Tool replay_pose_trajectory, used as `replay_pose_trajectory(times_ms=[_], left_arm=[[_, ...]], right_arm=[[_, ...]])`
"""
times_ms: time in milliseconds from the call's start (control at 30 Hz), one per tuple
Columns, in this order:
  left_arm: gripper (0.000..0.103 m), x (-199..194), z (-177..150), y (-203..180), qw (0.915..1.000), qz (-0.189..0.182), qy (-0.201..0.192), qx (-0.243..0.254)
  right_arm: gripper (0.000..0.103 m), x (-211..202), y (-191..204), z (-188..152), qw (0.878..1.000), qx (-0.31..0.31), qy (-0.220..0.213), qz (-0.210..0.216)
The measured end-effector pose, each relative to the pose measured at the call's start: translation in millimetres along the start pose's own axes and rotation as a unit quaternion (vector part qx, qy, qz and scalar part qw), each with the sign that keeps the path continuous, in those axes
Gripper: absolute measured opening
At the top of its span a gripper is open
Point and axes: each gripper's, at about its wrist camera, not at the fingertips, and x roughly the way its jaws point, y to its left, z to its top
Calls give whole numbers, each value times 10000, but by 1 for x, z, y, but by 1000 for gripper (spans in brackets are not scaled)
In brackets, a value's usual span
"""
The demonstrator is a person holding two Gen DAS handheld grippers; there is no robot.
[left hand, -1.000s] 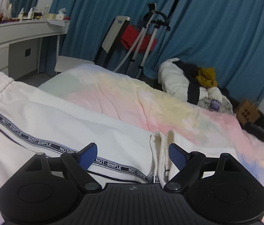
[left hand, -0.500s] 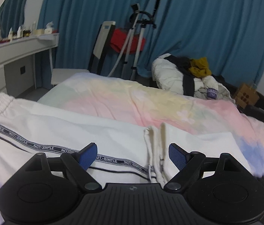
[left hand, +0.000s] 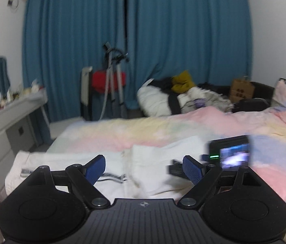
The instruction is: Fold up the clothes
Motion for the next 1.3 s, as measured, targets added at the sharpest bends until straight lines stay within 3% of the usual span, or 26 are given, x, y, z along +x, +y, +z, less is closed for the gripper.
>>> replay_pose_trajectory(times_ms=[233,667,933,1067,1200,1300], left_arm=[[85,-40,7,-21,9991,-159,-378,-131],[85,-39,10,-11,9988,18,-399,-278],[85,-31,13,4,9985,4,-196,-508],[85,-19,13,22,9959,-149,96,-891],[85,5,1,54,9921,208,405,-1166],[85,30,-14,99,9807,403,774,-1748]], right_arm=[[82,5,-5,4,9999,128,51,2],[82,7,-6,5,9998,175,41,-14],[82,8,-7,5,9997,220,81,-18],[82,8,-8,5,9996,251,100,-18],[82,8,-7,5,9996,241,107,27],[82,9,-9,5,9997,230,119,45]])
